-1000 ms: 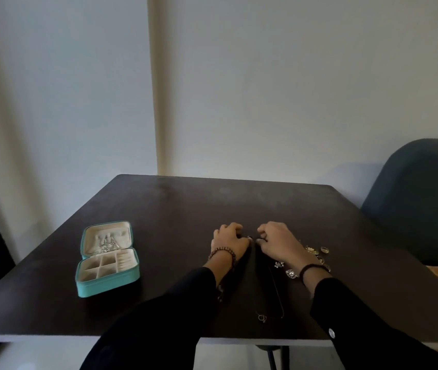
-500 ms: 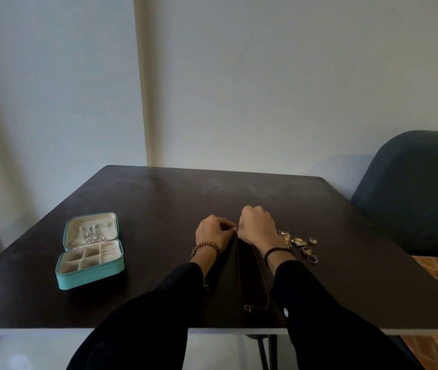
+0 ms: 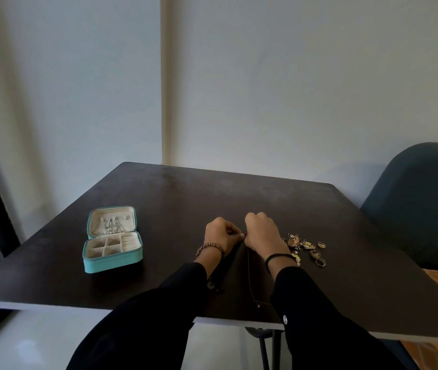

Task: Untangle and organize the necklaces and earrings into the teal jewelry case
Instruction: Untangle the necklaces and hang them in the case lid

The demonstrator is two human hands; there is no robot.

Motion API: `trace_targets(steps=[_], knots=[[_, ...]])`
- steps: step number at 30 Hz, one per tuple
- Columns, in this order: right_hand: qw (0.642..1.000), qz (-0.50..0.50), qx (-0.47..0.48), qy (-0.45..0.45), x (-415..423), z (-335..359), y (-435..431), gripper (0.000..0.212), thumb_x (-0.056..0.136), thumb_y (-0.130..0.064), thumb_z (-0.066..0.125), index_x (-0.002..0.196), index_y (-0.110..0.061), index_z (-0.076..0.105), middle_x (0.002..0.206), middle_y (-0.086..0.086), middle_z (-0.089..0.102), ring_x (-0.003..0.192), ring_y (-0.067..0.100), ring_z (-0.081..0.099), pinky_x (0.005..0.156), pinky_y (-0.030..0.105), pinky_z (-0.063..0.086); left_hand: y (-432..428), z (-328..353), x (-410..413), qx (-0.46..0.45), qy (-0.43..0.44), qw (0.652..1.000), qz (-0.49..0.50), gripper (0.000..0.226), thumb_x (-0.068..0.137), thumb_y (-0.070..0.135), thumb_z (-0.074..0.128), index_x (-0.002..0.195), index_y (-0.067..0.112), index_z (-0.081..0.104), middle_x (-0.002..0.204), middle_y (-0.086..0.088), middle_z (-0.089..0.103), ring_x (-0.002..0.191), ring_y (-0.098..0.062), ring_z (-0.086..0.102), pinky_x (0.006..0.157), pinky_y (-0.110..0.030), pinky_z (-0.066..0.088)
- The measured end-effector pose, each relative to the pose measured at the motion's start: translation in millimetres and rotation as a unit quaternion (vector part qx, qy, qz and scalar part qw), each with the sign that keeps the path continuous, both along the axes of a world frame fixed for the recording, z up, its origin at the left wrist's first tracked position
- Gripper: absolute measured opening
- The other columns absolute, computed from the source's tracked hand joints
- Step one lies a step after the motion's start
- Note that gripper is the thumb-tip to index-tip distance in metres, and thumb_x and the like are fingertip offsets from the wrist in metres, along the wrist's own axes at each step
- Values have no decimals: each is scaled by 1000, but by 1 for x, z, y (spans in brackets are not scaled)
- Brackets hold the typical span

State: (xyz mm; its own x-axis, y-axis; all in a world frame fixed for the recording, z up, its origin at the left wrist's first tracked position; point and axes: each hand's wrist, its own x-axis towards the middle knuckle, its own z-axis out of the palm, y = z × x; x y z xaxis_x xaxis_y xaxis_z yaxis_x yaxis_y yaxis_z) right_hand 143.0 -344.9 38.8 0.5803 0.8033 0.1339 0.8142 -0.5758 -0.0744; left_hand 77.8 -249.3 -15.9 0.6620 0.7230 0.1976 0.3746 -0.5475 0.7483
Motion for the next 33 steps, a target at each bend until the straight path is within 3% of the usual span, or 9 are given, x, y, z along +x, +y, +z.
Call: trace_targets(steps=[6,9,14,17,19,22,26,29,33], knots=[[994,28,-76,-71,-9,-7,3,25,100,-14,59,124,-7,57,126,15,56,117,32,58,90,36,51,-9,0,-4,11,-8,1000,12,11,89,14,70,84,7,76,93,-5,72,79,-10,63,72,-20,55],[992,26,-105,-67,-11,-8,1,28,101,-19,59,127,-8,58,132,17,52,120,33,55,95,37,51,-11,-3,-5,15,1,1000,0,16,89,13,68,76,9,76,91,-5,71,85,-17,66,77,-32,60],[992,42,-119,-10,-16,3,-6,35,99,-13,55,132,-2,52,138,20,45,128,38,45,103,42,45,-13,2,-9,-28,18,999,-8,22,90,10,63,72,6,73,89,-9,70,87,-22,64,93,-41,54],[995,48,-62,61,-19,10,-15,32,95,-2,52,127,2,45,129,22,50,125,38,46,92,39,44,-15,7,-14,-105,3,994,-3,17,96,12,58,94,5,73,98,-7,71,90,-16,63,88,-28,52],[993,46,-2,108,-24,15,-23,25,95,1,49,120,-3,43,119,19,54,109,32,52,78,36,46,-19,12,-21,-146,-35,989,12,14,98,16,56,101,8,67,103,-6,68,94,-16,61,78,-23,49],[984,75,63,148,-28,20,-35,8,103,-12,45,110,-9,44,107,12,61,87,22,56,64,30,43,-25,22,-39,-190,-102,976,10,6,97,13,58,101,13,63,105,-3,68,95,-15,64,66,-16,47],[961,102,147,209,-30,30,-48,8,105,-25,47,102,-18,49,100,2,68,90,19,66,78,38,54,-24,39,-66,-214,-160,963,-26,7,95,9,61,100,13,64,96,-2,72,93,-15,69,78,-23,56],[936,112,203,264,-33,38,-52,7,104,-24,53,100,-18,52,94,-1,73,91,14,71,88,37,58,-24,57,-84,-255,-191,945,-73,12,97,13,60,107,8,64,94,-6,72,80,-11,69,72,-20,55],[891,98,290,336,-38,45,-53,10,100,-22,61,99,-12,58,90,4,74,83,14,73,82,33,58,-29,81,-103,-274,-152,946,-81,26,101,25,54,106,3,67,83,-4,68,64,-10,64,63,-19,53]])
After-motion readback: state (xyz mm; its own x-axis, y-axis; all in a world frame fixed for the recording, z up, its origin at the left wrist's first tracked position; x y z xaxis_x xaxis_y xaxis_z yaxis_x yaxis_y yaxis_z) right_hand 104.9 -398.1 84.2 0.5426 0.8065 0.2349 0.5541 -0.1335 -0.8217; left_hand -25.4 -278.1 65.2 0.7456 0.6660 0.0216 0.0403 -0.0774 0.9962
